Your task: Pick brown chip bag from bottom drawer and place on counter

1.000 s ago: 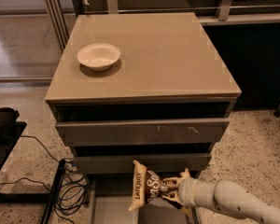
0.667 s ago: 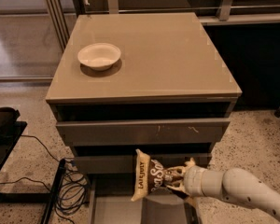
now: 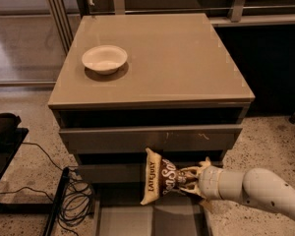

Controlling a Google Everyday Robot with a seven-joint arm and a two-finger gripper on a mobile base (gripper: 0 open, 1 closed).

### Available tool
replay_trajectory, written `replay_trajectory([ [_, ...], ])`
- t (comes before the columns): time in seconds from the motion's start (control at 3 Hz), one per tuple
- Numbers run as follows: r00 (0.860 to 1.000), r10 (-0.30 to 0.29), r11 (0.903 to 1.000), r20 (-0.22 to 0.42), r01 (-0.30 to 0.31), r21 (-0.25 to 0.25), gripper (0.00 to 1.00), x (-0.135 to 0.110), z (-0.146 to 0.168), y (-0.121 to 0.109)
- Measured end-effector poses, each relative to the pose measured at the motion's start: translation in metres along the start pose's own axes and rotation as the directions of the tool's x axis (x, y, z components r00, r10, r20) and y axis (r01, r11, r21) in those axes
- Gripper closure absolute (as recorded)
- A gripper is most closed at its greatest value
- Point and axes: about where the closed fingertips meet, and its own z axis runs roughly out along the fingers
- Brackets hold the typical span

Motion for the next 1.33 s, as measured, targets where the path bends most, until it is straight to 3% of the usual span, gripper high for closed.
replay_trajectory([
  [0.33, 0.997, -0.08, 0.9963, -0.002, 0.08, 0.032, 1.0, -0.03, -0.031, -0.019],
  [0.67, 0.983, -0.185, 0.9793, 0.005, 0.183, 0.086, 1.0, -0.08, -0.077, -0.048],
  [1.33, 0.945, -0.326, 0.9339, 0.035, 0.316, 0.168, 1.0, -0.182, -0.159, -0.11],
])
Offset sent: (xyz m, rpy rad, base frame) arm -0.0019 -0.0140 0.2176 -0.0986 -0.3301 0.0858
